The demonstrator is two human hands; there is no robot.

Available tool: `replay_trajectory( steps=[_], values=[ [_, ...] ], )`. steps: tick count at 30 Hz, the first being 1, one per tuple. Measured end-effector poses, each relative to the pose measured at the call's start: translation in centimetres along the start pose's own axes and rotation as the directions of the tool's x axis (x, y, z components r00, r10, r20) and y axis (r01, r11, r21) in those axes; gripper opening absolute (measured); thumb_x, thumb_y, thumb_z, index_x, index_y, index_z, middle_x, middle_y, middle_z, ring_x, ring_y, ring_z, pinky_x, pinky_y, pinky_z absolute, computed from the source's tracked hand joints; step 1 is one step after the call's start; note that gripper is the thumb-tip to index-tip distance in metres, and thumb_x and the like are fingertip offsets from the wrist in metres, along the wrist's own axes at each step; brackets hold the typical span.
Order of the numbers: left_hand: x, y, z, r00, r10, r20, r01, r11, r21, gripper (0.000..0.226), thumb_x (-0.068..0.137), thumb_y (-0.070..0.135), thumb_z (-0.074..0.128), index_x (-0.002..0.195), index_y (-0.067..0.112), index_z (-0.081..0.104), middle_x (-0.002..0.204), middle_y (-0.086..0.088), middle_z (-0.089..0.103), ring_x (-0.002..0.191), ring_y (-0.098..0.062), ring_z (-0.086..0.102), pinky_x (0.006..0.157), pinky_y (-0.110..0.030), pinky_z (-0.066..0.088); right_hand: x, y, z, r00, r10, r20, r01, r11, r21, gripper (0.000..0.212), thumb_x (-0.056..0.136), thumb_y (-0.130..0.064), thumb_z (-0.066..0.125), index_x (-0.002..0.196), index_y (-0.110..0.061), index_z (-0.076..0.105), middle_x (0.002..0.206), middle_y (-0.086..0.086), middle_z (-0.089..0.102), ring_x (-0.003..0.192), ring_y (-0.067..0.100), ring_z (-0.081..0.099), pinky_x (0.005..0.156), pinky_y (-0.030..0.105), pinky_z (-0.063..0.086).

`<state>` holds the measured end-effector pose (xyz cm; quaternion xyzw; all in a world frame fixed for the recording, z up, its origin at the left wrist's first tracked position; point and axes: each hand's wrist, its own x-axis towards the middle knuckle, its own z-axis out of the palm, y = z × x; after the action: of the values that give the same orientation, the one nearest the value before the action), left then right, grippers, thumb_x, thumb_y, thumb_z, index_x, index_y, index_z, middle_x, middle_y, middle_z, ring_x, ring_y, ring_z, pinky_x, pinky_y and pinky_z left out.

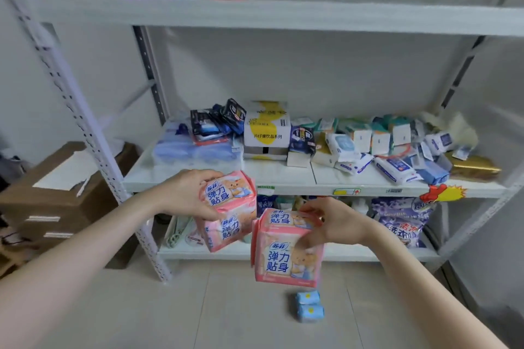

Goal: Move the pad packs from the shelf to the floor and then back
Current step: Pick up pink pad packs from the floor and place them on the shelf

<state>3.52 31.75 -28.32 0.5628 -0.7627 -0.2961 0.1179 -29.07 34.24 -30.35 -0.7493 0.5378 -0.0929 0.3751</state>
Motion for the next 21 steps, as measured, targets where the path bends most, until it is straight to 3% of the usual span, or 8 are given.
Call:
replay_trajectory(
  steps=[1,2,5,9,14,18,21],
  values=[
    [-0.4,0.8,-1.3,1.0,0.009,-0.014,-0.009,1.0,0.011,0.098,0.044,0.057,0.079,0.134,0.032,0.049,0.112,0.02,0.064,0.096,0.003,0.064,0.085,-0.025,0.055,-0.4,-1.0,-1.1,1.0,-0.013,0.002,0.013,1.0,0.006,0.062,0.053,-0.046,0.086,0.102,-0.016,0.065,0.095,0.003,0.07,0.073,0.01,0.067,0.06,0.03,0.053],
    [-0.7,1.6,-2.6,1.0,0.015,-0.027,-0.014,1.0,0.021,0.093,0.047,0.054,0.081,0.133,0.033,0.049,0.112,0.02,0.064,0.096,0.002,0.064,0.084,-0.022,0.054,-0.7,-1.9,-2.2,1.0,-0.027,-0.004,0.027,1.0,-0.003,0.063,0.054,-0.047,0.086,0.105,-0.018,0.064,0.095,-0.001,0.07,0.074,0.006,0.066,0.062,0.025,0.054],
    [-1.7,4.0,-6.2,0.997,0.04,-0.065,-0.038,0.999,0.024,0.073,0.056,0.044,0.085,0.121,0.04,0.053,0.106,0.022,0.066,0.089,0.008,0.064,0.075,-0.016,0.053,-1.2,-4.5,-5.5,0.995,-0.086,-0.041,0.083,0.993,-0.081,0.065,0.058,-0.049,0.085,0.113,-0.023,0.061,0.104,-0.01,0.067,0.095,0.008,0.064,0.084,0.027,0.054],
    [-2.7,7.1,-10.1,0.991,0.071,-0.116,-0.071,0.997,0.001,0.065,0.06,0.036,0.087,0.117,0.041,0.054,0.099,0.025,0.069,0.089,0.005,0.066,0.073,-0.017,0.056,-1.8,-7.3,-9.6,0.983,-0.164,-0.082,0.155,0.982,-0.105,0.052,0.064,-0.039,0.087,0.108,-0.024,0.064,0.099,-0.012,0.068,0.089,0.005,0.065,0.074,0.016,0.051],
    [-3.3,11.1,-14.4,0.975,0.112,-0.189,-0.107,0.994,0.036,0.071,0.058,0.044,0.085,0.122,0.037,0.056,0.11,0.02,0.067,0.101,-0.001,0.065,0.088,-0.033,0.057,-2.9,-10.2,-14.4,0.952,-0.259,-0.163,0.244,0.964,-0.106,0.048,0.063,-0.033,0.088,0.106,-0.024,0.067,0.094,-0.012,0.073,0.084,0.003,0.069,0.077,0.022,0.054],
    [-3.4,13.9,-17.7,0.957,0.129,-0.26,-0.123,0.992,0.039,0.069,0.063,0.033,0.088,0.125,0.032,0.058,0.114,0.016,0.067,0.104,-0.006,0.065,0.092,-0.036,0.054,-3.4,-12.2,-17.5,0.91,-0.33,-0.25,0.31,0.943,-0.12,0.053,0.062,-0.032,0.089,0.109,-0.026,0.064,0.099,-0.01,0.071,0.087,0.006,0.07,0.08,0.026,0.056],
    [-3.6,15.8,-20.0,0.942,0.139,-0.306,-0.128,0.99,0.056,0.083,0.049,0.048,0.085,0.126,0.028,0.06,0.116,0.014,0.067,0.107,-0.009,0.064,0.094,-0.035,0.052,-3.4,-13.5,-19.2,0.872,-0.384,-0.304,0.354,0.923,-0.151,0.055,0.059,-0.033,0.09,0.107,-0.028,0.064,0.099,-0.012,0.071,0.087,0.003,0.068,0.081,0.024,0.054]
  ],
)
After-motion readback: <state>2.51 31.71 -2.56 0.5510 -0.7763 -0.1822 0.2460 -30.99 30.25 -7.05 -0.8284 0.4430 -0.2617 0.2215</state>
